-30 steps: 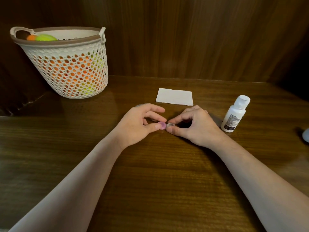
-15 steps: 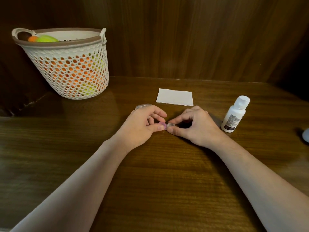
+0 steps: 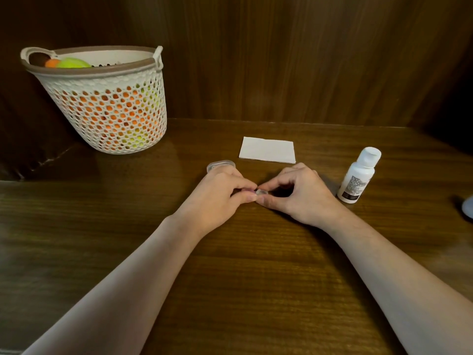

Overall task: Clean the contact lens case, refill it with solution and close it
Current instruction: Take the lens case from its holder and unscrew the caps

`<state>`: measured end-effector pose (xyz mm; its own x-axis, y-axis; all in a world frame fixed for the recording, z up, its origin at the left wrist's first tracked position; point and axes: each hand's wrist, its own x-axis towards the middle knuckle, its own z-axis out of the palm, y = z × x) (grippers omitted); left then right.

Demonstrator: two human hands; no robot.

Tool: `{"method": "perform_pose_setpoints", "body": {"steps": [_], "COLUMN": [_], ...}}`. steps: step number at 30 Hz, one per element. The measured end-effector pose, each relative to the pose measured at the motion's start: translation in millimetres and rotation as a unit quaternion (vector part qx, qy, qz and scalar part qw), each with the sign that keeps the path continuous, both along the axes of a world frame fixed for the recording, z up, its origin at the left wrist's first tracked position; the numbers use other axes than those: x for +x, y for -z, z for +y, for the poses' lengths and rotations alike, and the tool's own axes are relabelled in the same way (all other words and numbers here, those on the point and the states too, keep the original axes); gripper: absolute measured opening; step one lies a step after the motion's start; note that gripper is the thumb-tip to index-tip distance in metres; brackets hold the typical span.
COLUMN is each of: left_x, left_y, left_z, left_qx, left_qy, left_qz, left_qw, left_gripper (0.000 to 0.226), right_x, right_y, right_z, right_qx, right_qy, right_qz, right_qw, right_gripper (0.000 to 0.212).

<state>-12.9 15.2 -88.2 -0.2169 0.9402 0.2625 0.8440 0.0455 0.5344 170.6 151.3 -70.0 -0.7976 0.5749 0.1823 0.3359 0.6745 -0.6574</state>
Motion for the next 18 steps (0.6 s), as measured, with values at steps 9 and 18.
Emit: {"method": "perform_pose_setpoints", "body": {"steps": [9, 18], "left_x": [-2, -9], "left_y": [-4, -5], "left_z": [-3, -12], "left_qx": [-0.001, -0.002], "left_qy": [-0.018, 0.025], "left_qz": [-0.031, -0.055], "left_qw": [0.999, 0.998], "left_gripper": [0.067, 0.064], "right_x": [1, 1], "right_y": [-1, 0], "right_z": [0, 1], "right_qx": [-0.005, -0.014], "right_qy": [-0.001, -0.007], "right_qz": [0.000, -0.003], "right_qw": [1.000, 1.000], "right_gripper": [0.013, 0.018]}}
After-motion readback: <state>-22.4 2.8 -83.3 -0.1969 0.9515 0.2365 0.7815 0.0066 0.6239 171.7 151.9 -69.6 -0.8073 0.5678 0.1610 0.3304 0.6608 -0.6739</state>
